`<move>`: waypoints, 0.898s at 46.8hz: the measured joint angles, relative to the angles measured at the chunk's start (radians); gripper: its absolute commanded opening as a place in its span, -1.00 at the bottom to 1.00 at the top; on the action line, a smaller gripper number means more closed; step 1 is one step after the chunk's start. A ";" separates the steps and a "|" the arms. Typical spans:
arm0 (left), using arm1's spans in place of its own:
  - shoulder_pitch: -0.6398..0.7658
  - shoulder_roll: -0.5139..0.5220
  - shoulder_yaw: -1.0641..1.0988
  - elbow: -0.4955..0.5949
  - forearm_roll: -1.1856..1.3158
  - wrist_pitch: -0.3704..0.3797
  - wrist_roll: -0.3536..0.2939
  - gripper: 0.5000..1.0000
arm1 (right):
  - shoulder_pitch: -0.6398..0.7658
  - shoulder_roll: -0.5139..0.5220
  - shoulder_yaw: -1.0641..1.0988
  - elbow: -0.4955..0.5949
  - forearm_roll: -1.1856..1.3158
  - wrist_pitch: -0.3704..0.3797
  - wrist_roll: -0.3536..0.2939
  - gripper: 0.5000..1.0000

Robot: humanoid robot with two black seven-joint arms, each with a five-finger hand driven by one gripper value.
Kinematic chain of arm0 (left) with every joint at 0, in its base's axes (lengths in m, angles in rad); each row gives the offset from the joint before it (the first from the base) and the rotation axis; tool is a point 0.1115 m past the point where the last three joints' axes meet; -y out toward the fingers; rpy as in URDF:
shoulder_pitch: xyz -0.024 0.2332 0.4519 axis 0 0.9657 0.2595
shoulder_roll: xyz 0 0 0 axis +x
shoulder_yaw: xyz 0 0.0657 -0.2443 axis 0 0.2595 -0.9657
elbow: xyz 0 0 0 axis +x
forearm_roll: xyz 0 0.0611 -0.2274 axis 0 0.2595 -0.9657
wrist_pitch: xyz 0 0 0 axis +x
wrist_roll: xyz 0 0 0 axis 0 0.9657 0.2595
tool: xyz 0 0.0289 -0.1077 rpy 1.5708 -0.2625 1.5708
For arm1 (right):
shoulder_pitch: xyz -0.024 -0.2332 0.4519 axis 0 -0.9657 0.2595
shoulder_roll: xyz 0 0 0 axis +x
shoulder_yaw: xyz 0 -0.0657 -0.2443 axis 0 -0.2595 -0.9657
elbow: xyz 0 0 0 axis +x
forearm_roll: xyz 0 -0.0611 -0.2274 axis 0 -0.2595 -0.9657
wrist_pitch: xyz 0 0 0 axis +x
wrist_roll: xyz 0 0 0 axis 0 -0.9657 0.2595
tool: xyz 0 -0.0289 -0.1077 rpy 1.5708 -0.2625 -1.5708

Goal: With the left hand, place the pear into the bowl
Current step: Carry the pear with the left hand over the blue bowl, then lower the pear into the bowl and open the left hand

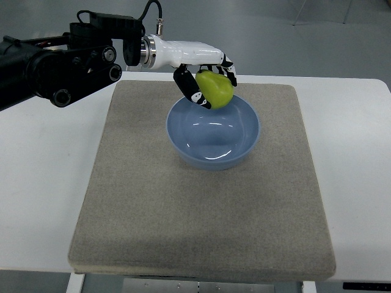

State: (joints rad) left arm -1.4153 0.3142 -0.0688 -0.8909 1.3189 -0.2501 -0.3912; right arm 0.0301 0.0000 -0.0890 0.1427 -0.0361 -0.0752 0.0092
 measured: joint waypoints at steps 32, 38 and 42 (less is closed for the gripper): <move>0.058 -0.046 0.034 0.011 0.014 0.000 0.000 -0.34 | 0.001 0.000 0.000 0.000 0.000 0.000 0.000 0.69; 0.070 -0.047 0.039 0.011 0.014 0.000 0.001 -0.21 | 0.001 0.000 0.000 0.000 0.001 0.000 0.000 0.69; 0.075 -0.048 0.045 0.010 0.014 0.000 0.001 -0.14 | 0.001 0.000 0.000 0.000 0.001 0.000 0.000 0.70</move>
State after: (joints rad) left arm -1.3406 0.2658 -0.0239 -0.8804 1.3330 -0.2499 -0.3903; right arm 0.0307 0.0000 -0.0890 0.1427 -0.0353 -0.0752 0.0092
